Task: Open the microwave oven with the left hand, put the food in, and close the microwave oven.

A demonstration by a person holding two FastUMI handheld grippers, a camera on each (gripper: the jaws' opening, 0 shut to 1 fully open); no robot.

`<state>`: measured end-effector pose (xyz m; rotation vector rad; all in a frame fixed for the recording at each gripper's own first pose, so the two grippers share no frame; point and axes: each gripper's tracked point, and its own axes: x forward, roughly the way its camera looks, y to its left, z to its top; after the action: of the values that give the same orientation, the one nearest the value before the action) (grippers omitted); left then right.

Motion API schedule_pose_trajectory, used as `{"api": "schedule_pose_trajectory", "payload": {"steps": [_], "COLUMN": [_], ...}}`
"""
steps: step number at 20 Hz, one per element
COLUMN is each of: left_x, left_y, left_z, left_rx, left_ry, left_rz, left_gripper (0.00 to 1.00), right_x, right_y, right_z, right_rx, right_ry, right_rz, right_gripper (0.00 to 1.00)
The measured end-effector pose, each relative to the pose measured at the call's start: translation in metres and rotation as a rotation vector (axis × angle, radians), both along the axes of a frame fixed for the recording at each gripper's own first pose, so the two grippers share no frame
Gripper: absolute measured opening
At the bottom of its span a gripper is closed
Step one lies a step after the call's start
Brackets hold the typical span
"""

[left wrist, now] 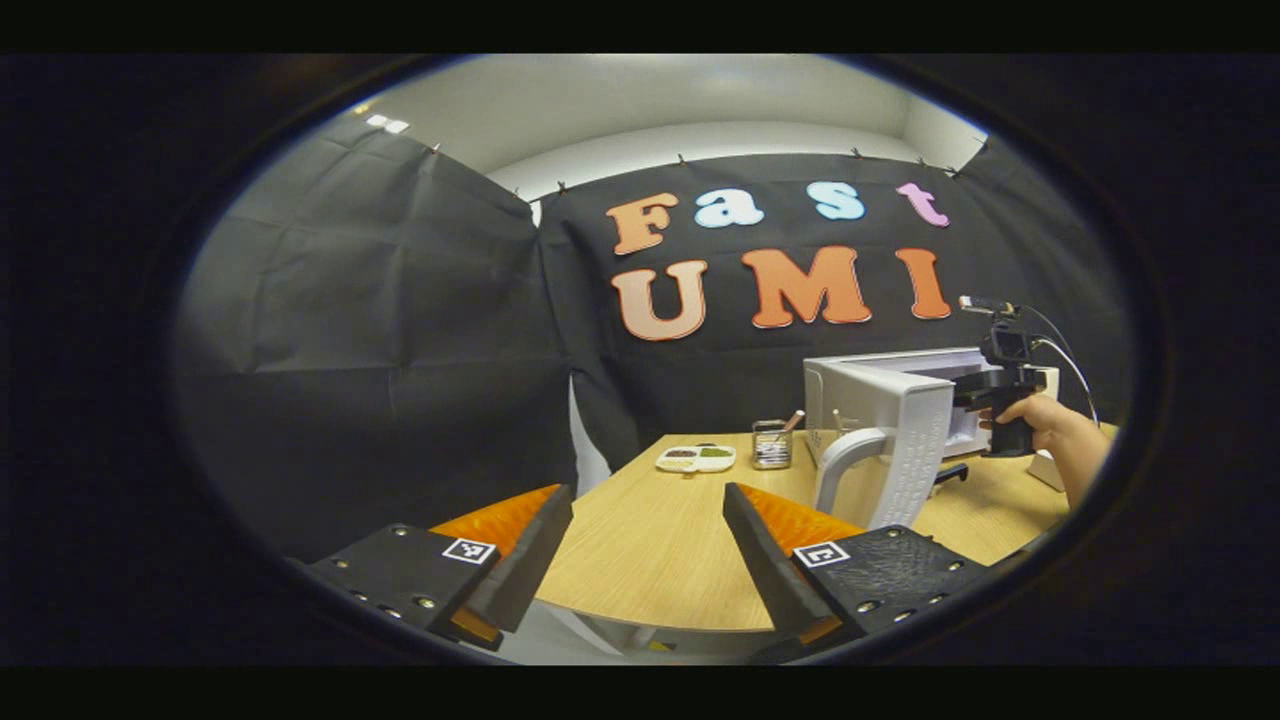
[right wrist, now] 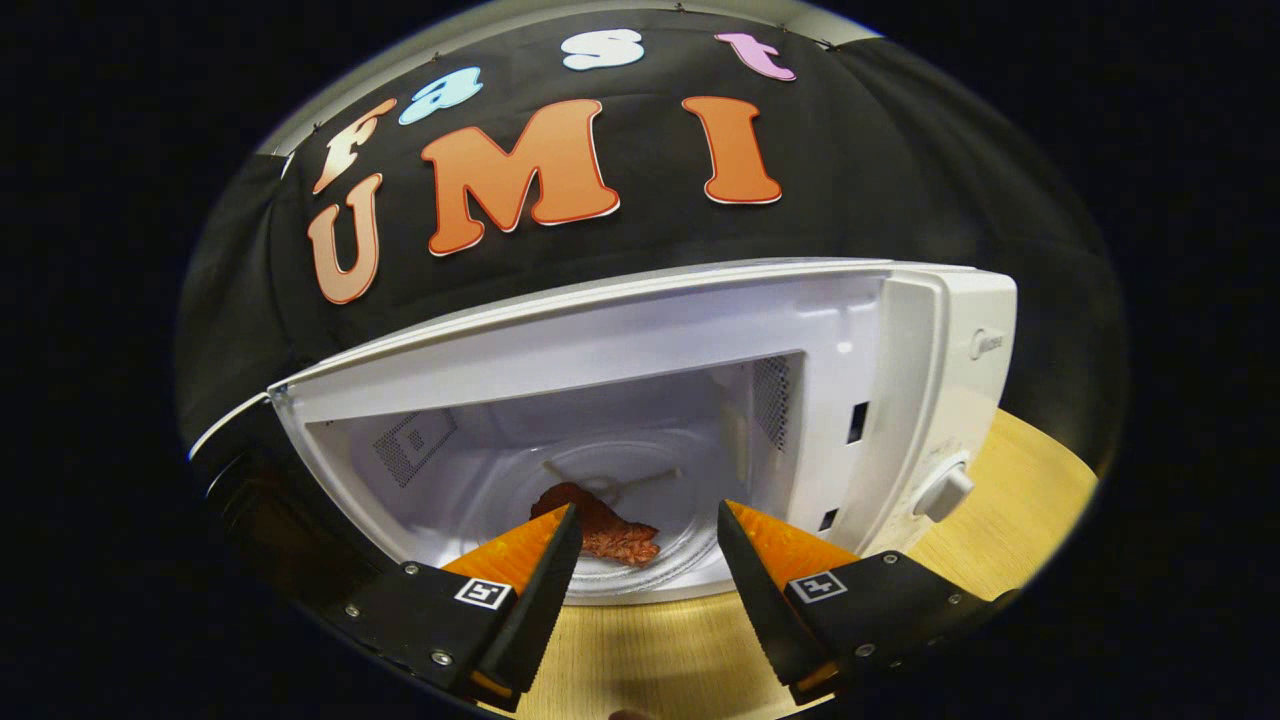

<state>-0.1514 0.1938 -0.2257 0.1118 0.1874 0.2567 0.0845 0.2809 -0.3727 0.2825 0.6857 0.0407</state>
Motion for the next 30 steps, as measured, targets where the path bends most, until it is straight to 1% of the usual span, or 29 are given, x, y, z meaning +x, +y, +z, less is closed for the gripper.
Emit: {"api": "schedule_pose_trajectory", "payload": {"steps": [3, 6, 8, 10, 12, 14, 18, 22, 27, 30], "left_x": [0.007, 0.011, 0.012, 0.011, 0.012, 0.014, 0.028, 0.049, 0.077, 0.095], "left_y": [-0.017, -0.033, -0.035, -0.048, -0.068, -0.086, -0.139, -0.193, -0.257, -0.293], "left_z": [-0.005, -0.021, -0.026, -0.03, -0.03, -0.034, -0.033, -0.039, -0.048, -0.054], "left_rx": [-0.016, -0.037, -0.038, -0.078, -0.116, -0.133, -0.154, -0.164, -0.172, -0.167], "left_ry": [0.006, 0.03, 0.037, 0.042, 0.042, 0.048, 0.048, 0.056, 0.069, 0.082], "left_rz": [-0.025, -0.038, -0.014, -0.033, -0.079, -0.116, -0.228, -0.351, -0.475, -0.542], "left_gripper": [0.91, 0.92, 0.89, 0.89, 0.89, 0.89, 0.89, 0.89, 0.89, 0.89], "right_x": [-0.022, -0.042, -0.054, -0.063, -0.073, -0.081, -0.09, -0.099, -0.108, -0.109], "right_y": [-0.02, -0.044, -0.061, -0.079, -0.097, -0.112, -0.146, -0.176, -0.204, -0.219], "right_z": [0.02, 0.042, 0.06, 0.077, 0.088, 0.095, 0.107, 0.125, 0.142, 0.148], "right_rx": [0.053, 0.064, 0.075, 0.068, 0.06, 0.06, 0.073, 0.058, 0.015, 0.016], "right_ry": [-0.034, -0.086, -0.126, -0.174, -0.209, -0.226, -0.254, -0.311, -0.356, -0.365], "right_rz": [0.003, 0.039, 0.063, 0.079, 0.098, 0.107, 0.096, 0.096, 0.113, 0.103], "right_gripper": [0.86, 0.86, 0.86, 0.86, 0.86, 0.86, 0.86, 0.87, 0.87, 0.87]}}
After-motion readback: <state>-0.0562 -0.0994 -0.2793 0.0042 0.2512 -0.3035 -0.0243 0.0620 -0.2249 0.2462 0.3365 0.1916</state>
